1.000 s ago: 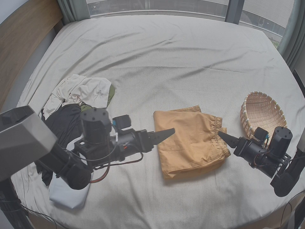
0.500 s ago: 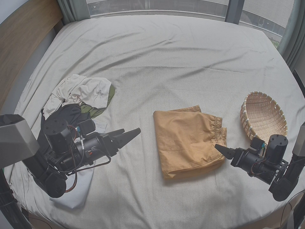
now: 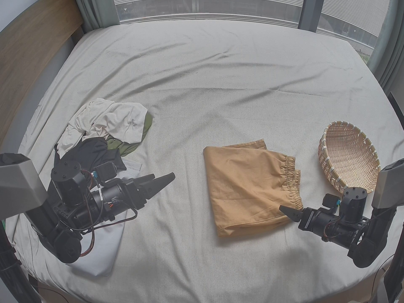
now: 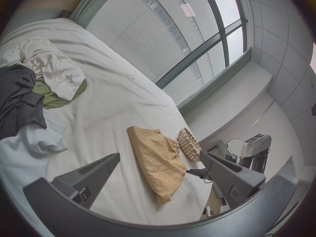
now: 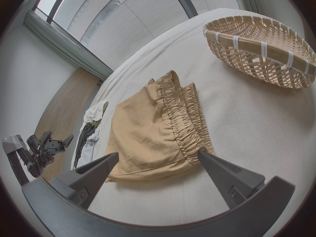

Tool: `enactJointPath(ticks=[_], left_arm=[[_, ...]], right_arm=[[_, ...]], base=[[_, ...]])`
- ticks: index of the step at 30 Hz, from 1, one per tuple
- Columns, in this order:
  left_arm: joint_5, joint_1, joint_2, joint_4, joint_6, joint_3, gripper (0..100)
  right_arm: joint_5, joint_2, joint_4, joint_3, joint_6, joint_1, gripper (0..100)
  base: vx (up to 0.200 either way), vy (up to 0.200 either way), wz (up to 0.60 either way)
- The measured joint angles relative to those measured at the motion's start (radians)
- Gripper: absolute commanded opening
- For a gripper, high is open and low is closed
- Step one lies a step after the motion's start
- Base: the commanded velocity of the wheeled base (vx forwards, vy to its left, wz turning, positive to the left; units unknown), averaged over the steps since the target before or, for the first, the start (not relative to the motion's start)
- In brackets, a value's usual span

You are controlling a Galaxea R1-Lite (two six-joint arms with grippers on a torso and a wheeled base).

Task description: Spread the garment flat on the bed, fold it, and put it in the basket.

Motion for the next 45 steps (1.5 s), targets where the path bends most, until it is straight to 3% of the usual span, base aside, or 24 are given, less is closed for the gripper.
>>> enactJointPath(ticks=[20, 31, 37, 45], left_arm=[[0.000, -0.004, 0.011, -0.002, 0.001, 0.004, 100], [0.002, -0.011, 0.011, -0.001, 0.002, 0.004, 100], [0.004, -0.015, 0.009, -0.002, 0.003, 0.004, 100], [0.009, -0.017, 0.003, -0.002, 0.004, 0.004, 100]], right_arm=[[0.000, 0.033, 0.002, 0.015, -0.057, -0.058, 100], [0.010, 0.103, -0.004, -0.015, -0.018, -0.036, 100], [0.013, 0.118, -0.004, -0.048, 0.057, -0.011, 100], [0.009, 0.129, -0.001, -0.142, 0.068, 0.016, 100]], base=[[0.000, 0.000, 0.00], [0.000, 0.000, 0.00], [0.000, 0.000, 0.00], [0.000, 0.000, 0.00]])
